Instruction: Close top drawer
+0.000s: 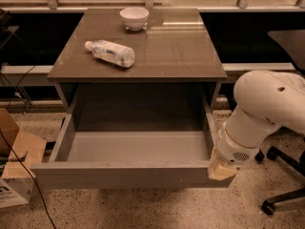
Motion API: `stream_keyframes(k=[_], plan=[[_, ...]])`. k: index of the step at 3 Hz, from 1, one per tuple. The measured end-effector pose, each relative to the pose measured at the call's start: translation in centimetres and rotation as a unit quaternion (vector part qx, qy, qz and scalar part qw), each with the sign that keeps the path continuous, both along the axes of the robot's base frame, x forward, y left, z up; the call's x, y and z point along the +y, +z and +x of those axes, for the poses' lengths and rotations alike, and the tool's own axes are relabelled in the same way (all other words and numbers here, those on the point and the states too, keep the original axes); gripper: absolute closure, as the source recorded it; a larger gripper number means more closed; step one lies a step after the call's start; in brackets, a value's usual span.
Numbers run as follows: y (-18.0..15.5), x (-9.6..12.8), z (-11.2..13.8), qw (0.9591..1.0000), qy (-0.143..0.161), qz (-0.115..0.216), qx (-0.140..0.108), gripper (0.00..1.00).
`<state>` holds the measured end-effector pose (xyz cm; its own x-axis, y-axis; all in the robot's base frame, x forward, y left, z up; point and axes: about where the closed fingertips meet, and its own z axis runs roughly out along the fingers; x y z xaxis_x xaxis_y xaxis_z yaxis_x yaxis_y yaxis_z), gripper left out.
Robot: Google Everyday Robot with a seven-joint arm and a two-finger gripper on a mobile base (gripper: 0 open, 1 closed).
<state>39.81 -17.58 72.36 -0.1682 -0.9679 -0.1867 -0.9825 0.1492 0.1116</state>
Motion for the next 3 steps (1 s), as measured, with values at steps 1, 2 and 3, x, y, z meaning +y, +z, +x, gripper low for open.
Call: stream_keyframes(k=[1, 2, 3], plan=[[-3.1, 0.0, -0.4, 0.9995, -0.009, 0.018, 0.024, 1.00], [-5.5, 0.1, 0.6, 0.9985, -0.019, 0.044, 0.026, 1.00], [-5.8, 0.1, 0.9, 0.9983, -0.019, 0.050, 0.025, 1.00]])
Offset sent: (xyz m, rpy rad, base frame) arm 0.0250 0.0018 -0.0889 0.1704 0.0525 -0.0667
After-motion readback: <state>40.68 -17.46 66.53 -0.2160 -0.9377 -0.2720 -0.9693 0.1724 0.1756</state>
